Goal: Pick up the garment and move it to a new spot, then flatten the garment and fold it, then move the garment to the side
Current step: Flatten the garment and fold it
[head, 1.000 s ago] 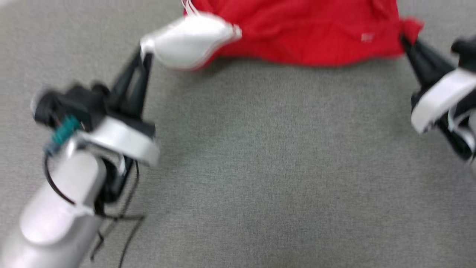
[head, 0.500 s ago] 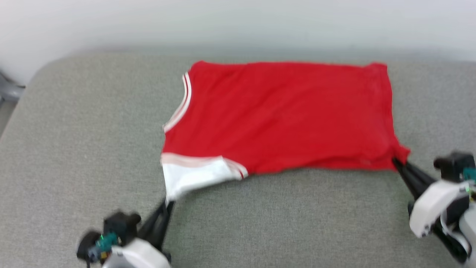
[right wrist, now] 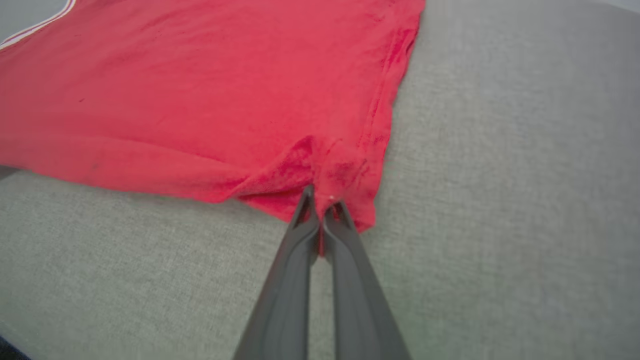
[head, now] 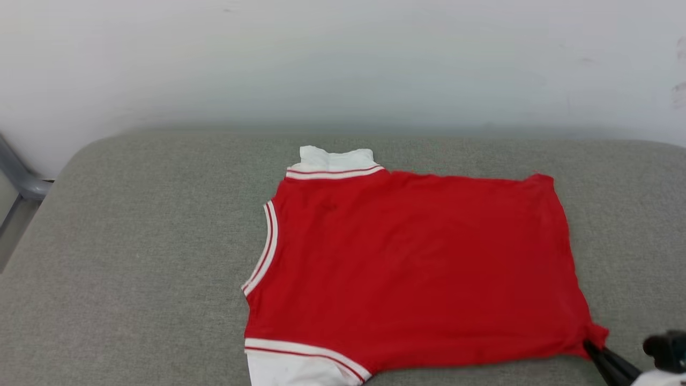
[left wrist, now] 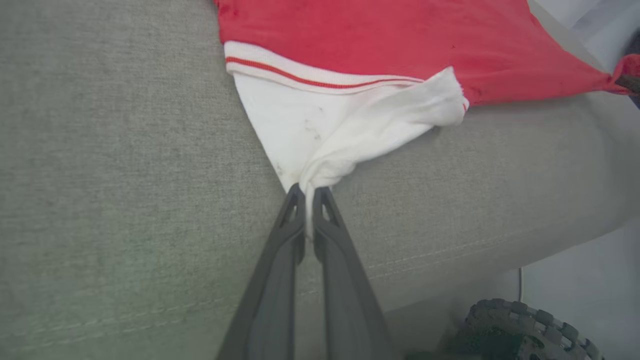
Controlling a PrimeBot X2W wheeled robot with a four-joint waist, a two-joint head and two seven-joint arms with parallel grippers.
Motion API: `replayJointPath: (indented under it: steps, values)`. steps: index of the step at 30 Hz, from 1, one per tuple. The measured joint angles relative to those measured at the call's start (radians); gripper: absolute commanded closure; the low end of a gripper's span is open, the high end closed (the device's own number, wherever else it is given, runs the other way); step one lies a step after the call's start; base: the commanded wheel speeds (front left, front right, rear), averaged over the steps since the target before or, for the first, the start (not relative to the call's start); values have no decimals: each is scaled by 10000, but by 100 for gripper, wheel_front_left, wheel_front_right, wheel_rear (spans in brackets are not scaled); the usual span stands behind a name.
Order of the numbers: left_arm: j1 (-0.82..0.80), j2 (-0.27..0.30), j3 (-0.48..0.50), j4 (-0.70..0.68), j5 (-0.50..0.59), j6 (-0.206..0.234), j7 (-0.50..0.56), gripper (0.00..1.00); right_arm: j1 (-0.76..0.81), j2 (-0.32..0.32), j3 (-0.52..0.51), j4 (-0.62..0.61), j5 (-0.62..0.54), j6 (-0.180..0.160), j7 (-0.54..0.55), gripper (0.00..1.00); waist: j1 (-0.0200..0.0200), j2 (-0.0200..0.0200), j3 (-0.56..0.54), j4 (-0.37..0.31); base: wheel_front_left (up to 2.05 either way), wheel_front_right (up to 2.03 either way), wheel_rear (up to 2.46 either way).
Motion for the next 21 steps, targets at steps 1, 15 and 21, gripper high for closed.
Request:
replayJointPath:
  steps: [1, 15, 21]
  values:
    - [95, 10, -31, -52, -40, 10, 23, 100, 244, -29, -128, -67, 54, 0, -6, 100, 0, 0, -29, 24, 0, 0, 0]
    - [-301, 299, -46, -583, 303, 52, 75, 100, 1696, 330, -1802, -1200, -385, 0, 209, 100, 2, 0, 180, 84, 0, 0, 0]
    - [-3173, 639, 113, -395, 1183, -627, 631, 100, 1213, 690, -2646, -1992, -698, 0, 663, 100, 4, 0, 804, -76, 0, 0, 0]
